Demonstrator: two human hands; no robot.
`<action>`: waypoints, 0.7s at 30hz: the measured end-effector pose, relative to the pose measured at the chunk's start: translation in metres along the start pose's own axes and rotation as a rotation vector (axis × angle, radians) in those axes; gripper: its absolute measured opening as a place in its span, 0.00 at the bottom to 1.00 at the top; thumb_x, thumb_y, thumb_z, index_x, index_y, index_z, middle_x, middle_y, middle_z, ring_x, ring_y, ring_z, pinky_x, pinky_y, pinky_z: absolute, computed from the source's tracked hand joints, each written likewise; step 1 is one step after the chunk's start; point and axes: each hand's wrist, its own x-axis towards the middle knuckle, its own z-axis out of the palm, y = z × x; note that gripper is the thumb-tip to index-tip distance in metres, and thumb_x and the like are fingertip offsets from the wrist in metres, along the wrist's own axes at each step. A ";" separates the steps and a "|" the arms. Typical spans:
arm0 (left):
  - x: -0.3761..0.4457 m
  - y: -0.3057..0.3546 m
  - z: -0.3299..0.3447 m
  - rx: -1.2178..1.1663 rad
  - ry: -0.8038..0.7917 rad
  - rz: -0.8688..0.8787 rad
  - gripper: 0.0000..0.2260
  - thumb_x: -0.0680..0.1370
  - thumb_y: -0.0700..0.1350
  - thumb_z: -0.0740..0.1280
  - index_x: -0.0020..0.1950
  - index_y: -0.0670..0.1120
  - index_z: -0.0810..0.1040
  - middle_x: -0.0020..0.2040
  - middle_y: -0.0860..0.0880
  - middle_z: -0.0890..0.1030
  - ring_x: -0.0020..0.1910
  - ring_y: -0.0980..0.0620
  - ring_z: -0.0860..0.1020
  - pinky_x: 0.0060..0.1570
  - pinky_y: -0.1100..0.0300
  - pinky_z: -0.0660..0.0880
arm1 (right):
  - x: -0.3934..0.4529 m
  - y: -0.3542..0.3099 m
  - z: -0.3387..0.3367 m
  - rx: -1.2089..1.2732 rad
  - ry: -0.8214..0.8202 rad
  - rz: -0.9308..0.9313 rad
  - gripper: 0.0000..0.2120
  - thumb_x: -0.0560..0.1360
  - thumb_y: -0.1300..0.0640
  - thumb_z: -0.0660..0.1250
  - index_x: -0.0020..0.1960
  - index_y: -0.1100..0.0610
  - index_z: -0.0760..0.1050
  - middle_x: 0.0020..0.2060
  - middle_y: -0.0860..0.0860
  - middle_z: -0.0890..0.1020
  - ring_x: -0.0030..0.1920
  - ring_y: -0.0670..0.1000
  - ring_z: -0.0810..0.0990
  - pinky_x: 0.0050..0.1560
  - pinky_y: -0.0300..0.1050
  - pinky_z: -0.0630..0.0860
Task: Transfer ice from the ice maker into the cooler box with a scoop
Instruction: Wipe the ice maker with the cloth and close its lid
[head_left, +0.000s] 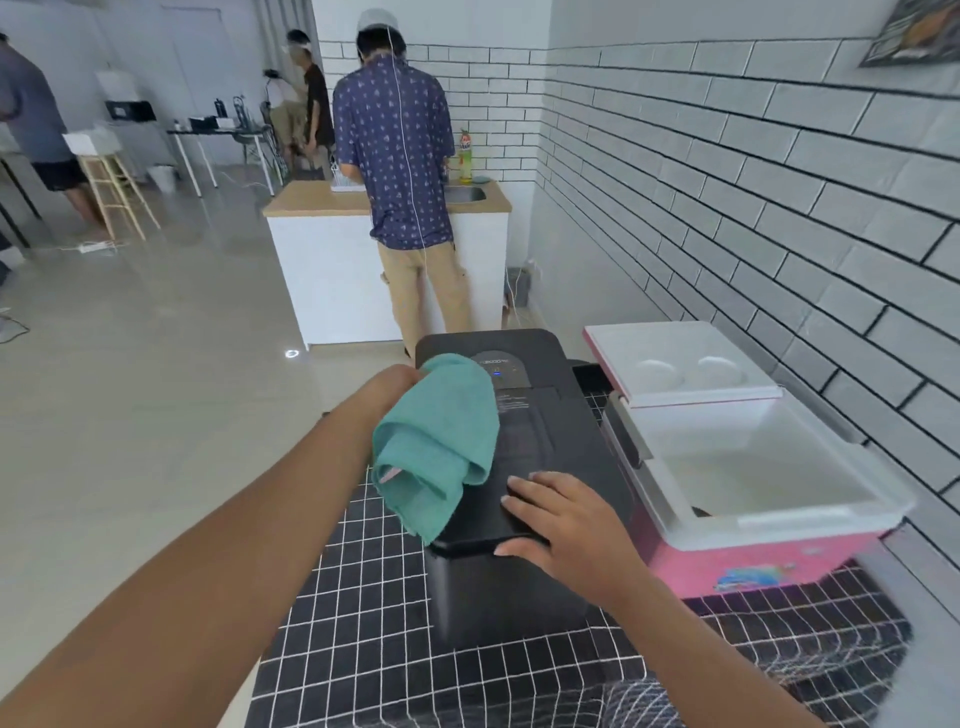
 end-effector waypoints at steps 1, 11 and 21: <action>0.000 -0.001 0.003 -0.072 -0.019 -0.068 0.12 0.78 0.35 0.62 0.34 0.41 0.73 0.24 0.47 0.73 0.19 0.51 0.73 0.19 0.68 0.67 | -0.002 -0.001 0.001 0.016 -0.016 0.008 0.24 0.73 0.36 0.66 0.56 0.53 0.81 0.58 0.48 0.81 0.58 0.51 0.77 0.59 0.48 0.74; 0.014 -0.023 0.045 -0.277 -0.152 -0.078 0.07 0.76 0.38 0.68 0.53 0.40 0.80 0.45 0.41 0.82 0.40 0.45 0.79 0.43 0.53 0.77 | -0.009 0.030 -0.021 0.203 0.152 0.293 0.13 0.77 0.54 0.64 0.57 0.56 0.80 0.53 0.47 0.82 0.59 0.47 0.76 0.65 0.48 0.68; 0.014 -0.036 0.094 0.181 0.312 0.392 0.07 0.75 0.45 0.68 0.50 0.49 0.84 0.47 0.53 0.84 0.46 0.55 0.81 0.51 0.62 0.75 | 0.063 0.042 -0.021 0.056 -0.189 0.646 0.27 0.79 0.41 0.52 0.76 0.50 0.58 0.75 0.51 0.60 0.74 0.55 0.56 0.73 0.62 0.52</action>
